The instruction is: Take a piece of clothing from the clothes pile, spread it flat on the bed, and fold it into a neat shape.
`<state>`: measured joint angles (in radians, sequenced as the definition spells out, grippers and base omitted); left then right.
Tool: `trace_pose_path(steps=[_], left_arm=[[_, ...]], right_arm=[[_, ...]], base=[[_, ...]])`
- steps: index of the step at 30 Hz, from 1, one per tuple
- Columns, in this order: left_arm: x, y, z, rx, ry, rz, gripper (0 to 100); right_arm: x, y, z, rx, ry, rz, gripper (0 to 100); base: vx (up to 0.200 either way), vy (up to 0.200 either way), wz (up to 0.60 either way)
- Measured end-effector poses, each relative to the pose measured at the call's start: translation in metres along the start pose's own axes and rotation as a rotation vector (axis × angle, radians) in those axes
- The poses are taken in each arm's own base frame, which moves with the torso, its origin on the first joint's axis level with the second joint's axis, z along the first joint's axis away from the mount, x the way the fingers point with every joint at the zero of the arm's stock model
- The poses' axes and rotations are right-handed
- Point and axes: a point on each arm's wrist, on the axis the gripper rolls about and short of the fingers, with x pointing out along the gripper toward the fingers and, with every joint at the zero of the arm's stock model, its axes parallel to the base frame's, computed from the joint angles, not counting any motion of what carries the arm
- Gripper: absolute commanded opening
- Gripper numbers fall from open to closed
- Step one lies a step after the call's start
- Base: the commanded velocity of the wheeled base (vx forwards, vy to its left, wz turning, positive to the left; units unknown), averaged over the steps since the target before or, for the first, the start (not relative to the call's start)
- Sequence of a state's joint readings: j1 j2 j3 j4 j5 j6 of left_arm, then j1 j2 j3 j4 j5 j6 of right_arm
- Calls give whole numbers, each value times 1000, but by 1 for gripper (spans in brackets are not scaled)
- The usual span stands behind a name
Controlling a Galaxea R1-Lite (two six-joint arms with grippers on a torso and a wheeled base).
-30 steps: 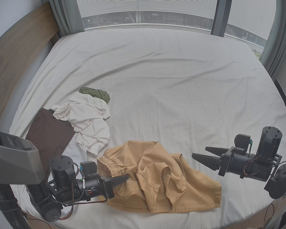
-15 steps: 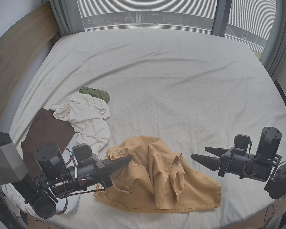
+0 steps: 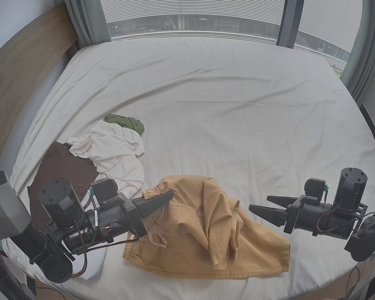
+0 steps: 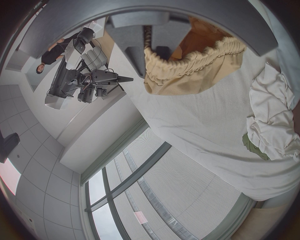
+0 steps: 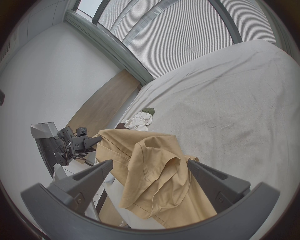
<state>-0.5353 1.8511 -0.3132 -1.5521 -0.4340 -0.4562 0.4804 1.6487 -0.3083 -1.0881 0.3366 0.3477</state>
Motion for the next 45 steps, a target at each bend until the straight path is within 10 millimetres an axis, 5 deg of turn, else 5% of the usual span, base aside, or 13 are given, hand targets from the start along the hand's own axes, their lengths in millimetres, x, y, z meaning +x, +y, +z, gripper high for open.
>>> trace_pose_path(steps=[19,45], left_arm=[[2,6,-8,14,27,21,0],[1,12,-16,3,60,44,0]], right_arm=[[23,3,-34,25,165,30,100],[73,8,-52,-10,186,35,100]], base=[[0,0,0],[0,0,0]])
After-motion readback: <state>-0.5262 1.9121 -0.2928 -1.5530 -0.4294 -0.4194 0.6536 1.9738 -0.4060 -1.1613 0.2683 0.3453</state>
